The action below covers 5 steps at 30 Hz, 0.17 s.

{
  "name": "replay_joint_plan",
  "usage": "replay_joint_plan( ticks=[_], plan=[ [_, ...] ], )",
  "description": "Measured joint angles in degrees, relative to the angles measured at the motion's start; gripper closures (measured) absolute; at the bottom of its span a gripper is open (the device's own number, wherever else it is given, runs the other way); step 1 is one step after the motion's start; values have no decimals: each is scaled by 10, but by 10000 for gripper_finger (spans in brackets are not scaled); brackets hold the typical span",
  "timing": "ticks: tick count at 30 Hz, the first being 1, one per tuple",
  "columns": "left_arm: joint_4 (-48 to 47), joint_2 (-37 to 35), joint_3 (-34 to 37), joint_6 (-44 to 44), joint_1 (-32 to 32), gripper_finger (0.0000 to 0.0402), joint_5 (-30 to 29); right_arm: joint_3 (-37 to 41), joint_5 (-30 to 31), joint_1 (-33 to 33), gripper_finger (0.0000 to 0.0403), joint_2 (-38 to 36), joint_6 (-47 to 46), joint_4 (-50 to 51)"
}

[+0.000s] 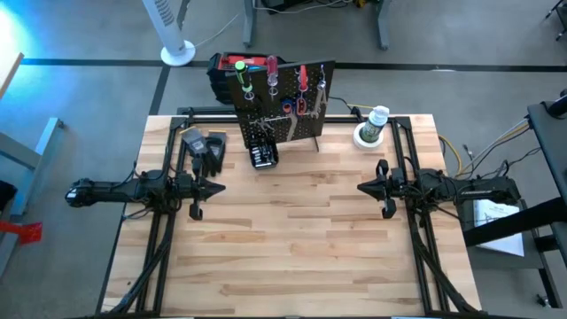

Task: Hang tools onto peg board
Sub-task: Return to Home Position

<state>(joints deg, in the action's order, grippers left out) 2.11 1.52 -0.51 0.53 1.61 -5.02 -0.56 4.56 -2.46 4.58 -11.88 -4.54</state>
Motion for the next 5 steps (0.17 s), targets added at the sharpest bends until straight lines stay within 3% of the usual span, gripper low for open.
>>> replay_joint_plan(
  ticks=[5],
  plan=[
    [0, 0, 0, 0, 0, 401, 0, 0, 0, 0, 403, 0, 0, 0]
  ],
)
